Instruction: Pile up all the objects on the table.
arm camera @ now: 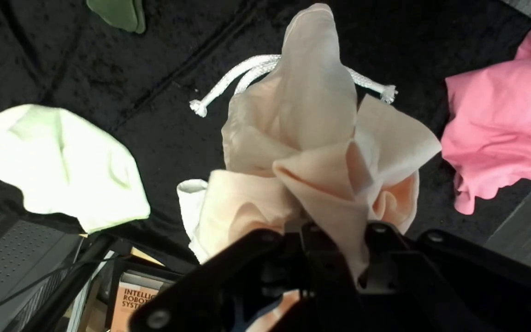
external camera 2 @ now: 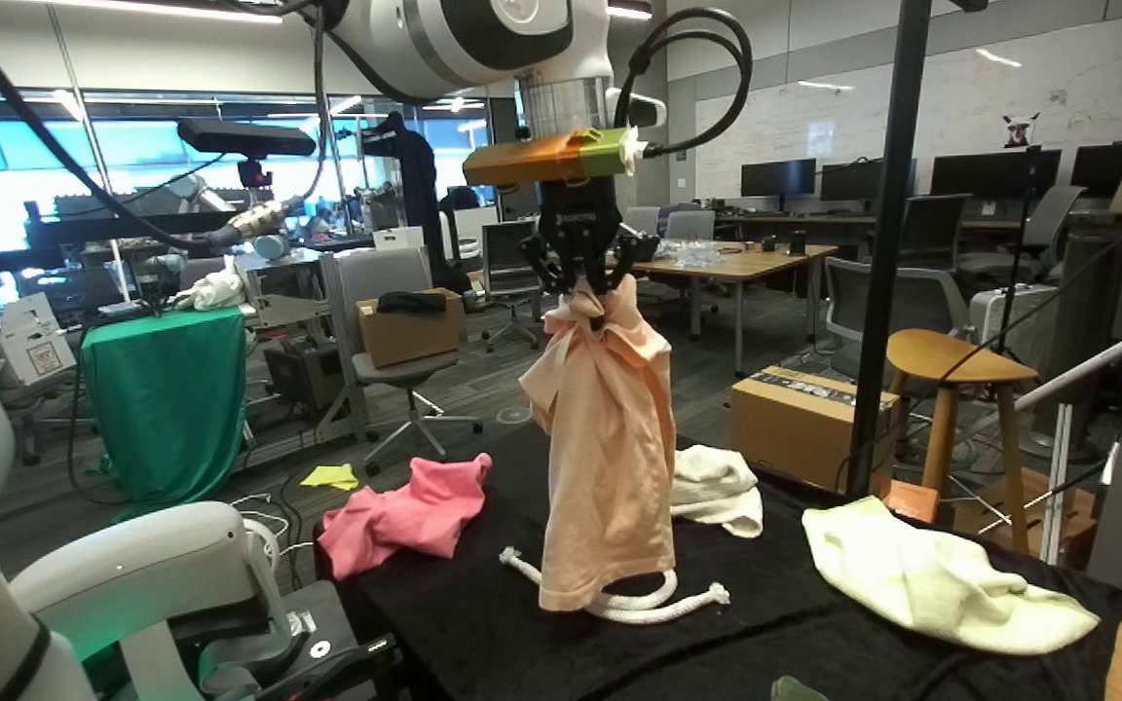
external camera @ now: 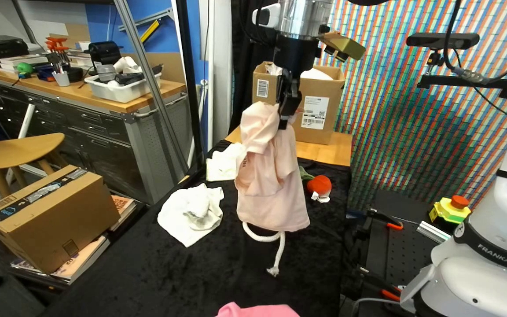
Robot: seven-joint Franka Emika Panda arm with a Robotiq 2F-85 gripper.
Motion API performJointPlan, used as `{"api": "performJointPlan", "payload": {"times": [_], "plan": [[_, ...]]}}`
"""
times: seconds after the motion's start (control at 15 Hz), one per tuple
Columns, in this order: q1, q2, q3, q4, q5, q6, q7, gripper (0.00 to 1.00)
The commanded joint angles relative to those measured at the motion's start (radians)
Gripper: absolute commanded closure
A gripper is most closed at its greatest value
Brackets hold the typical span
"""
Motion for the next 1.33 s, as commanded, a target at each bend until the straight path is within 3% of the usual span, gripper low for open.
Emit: {"api": "performJointPlan", "payload": {"times": [0.0, 0.07, 0.13, 0.67, 0.73, 1.27], "plan": [[0.000, -0.027, -0.013, -0.038, -0.020, 0.033, 0.035, 0.93], [-0.004, -0.027, -0.011, -0.046, -0.031, 0.056, 0.055, 0.63], [-0.005, -0.025, -0.010, -0.048, -0.039, 0.068, 0.068, 0.62], [-0.003, 0.012, 0.005, -0.034, -0.118, 0.100, 0.163, 0.04], [0.003, 0.022, 0.011, -0.033, -0.119, 0.101, 0.164, 0.00], [0.073, 0.151, 0.132, -0.059, -0.149, 0.235, 0.250, 0.00]]}}
